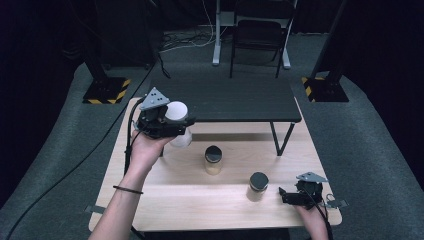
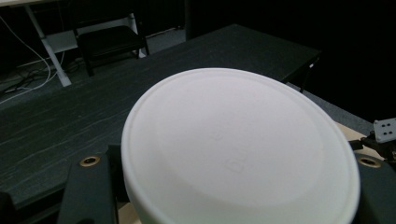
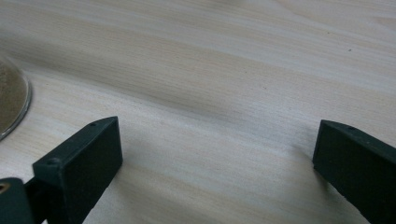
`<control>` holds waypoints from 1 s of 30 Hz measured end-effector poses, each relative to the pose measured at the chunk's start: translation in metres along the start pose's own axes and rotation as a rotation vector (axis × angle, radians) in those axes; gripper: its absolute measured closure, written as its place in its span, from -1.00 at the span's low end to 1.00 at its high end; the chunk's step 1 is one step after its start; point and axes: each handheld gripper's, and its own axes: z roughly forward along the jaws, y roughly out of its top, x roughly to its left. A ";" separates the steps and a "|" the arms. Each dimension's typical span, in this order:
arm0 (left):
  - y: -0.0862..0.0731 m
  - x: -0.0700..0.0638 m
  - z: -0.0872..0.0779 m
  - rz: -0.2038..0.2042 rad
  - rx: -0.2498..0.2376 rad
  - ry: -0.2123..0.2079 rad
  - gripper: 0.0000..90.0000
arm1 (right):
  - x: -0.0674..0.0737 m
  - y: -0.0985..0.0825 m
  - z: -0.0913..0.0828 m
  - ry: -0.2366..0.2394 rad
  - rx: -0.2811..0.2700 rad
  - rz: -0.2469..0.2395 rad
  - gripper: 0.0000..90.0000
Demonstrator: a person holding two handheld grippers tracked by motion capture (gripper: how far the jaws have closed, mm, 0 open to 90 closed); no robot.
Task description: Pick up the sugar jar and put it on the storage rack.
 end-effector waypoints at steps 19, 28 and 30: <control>0.038 0.017 0.016 0.007 -0.003 0.036 -0.26 | 0.000 0.000 0.000 0.000 -0.001 0.001 -0.99; 0.047 0.030 0.035 -0.031 0.001 0.051 -0.26 | 0.000 0.000 0.000 0.002 -0.001 -0.001 -0.99; 0.048 0.033 0.041 -0.040 0.000 0.062 -0.26 | 0.000 0.000 0.000 0.003 -0.001 -0.001 -0.99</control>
